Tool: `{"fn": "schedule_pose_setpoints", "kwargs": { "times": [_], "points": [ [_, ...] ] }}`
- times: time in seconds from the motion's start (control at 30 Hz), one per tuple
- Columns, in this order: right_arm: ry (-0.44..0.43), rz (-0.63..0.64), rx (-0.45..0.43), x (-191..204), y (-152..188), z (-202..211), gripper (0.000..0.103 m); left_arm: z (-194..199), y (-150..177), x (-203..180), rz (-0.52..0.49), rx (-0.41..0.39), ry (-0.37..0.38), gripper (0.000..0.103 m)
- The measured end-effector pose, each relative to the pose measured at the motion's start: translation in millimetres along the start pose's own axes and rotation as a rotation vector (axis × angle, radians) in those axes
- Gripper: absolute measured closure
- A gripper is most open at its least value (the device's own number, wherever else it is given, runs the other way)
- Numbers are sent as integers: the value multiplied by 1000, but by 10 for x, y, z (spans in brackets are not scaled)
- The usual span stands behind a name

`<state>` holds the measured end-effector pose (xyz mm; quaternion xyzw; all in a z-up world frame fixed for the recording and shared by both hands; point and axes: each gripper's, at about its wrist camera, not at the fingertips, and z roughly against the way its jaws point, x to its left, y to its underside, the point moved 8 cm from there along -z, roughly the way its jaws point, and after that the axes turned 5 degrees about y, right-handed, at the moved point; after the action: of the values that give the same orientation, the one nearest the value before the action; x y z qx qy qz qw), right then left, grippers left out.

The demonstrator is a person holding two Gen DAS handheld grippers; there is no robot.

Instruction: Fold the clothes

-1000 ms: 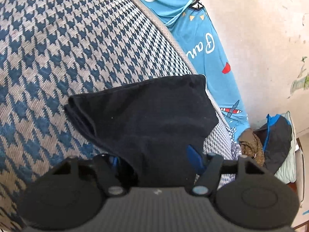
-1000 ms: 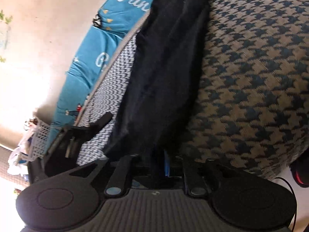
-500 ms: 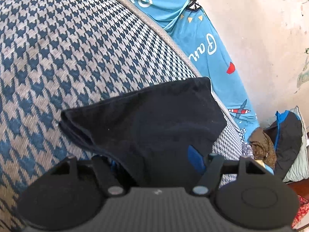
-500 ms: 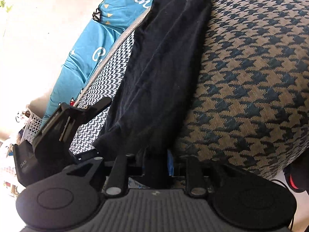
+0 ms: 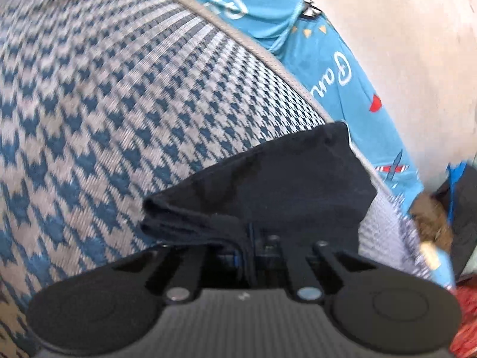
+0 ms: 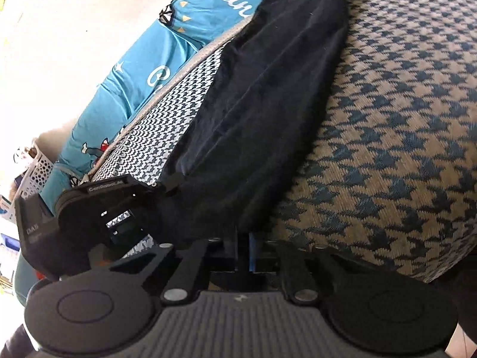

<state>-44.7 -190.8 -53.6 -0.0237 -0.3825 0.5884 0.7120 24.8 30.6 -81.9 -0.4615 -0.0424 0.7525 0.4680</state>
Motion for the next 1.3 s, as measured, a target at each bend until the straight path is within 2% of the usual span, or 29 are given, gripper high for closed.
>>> {"fn": "schedule_pose_setpoints", "kwargs": {
  "times": [0.13,0.3,0.5,0.7,0.9,0.97,1.0,1.03,1.07,1.1,1.13,1.17,1.23,1.3],
  "points": [
    [-17,-15,9,32,1,8,96,91,-121,-97,-103,-24,-54,97],
    [-76,31,14,285,25,15,96,295,-369,-22,-131,-64,-82,97],
    [-131,88,48,736,133,-138,96,537,-721,165,-169,-85,-135,97],
    [-199,164,84,1272,240,-390,96,718,-1251,380,-191,-103,-187,97],
    [-276,233,106,1802,228,-653,96,728,-1688,631,-197,-83,-260,95],
    [-283,259,153,1919,254,-779,93,717,-1764,797,-172,-65,-314,84],
    [-272,263,174,1922,265,-821,91,730,-1772,909,-147,-67,-366,75],
    [-262,268,195,1920,274,-860,91,752,-1778,1007,-118,-73,-404,57],
    [-265,274,209,1887,280,-877,88,789,-1782,1078,-82,-88,-413,52],
    [-268,281,222,1851,286,-892,87,827,-1793,1131,-42,-104,-407,52],
    [-269,288,237,1797,296,-890,87,865,-1818,1141,-4,-125,-375,43],
    [-265,292,246,1730,300,-873,87,903,-1840,1134,13,-150,-358,23],
    [-249,302,249,1593,264,-837,87,950,-1860,1087,7,-185,-362,8],
    [-223,312,222,1441,150,-764,87,963,-1862,1022,-10,-200,-358,7]
  ]
}}
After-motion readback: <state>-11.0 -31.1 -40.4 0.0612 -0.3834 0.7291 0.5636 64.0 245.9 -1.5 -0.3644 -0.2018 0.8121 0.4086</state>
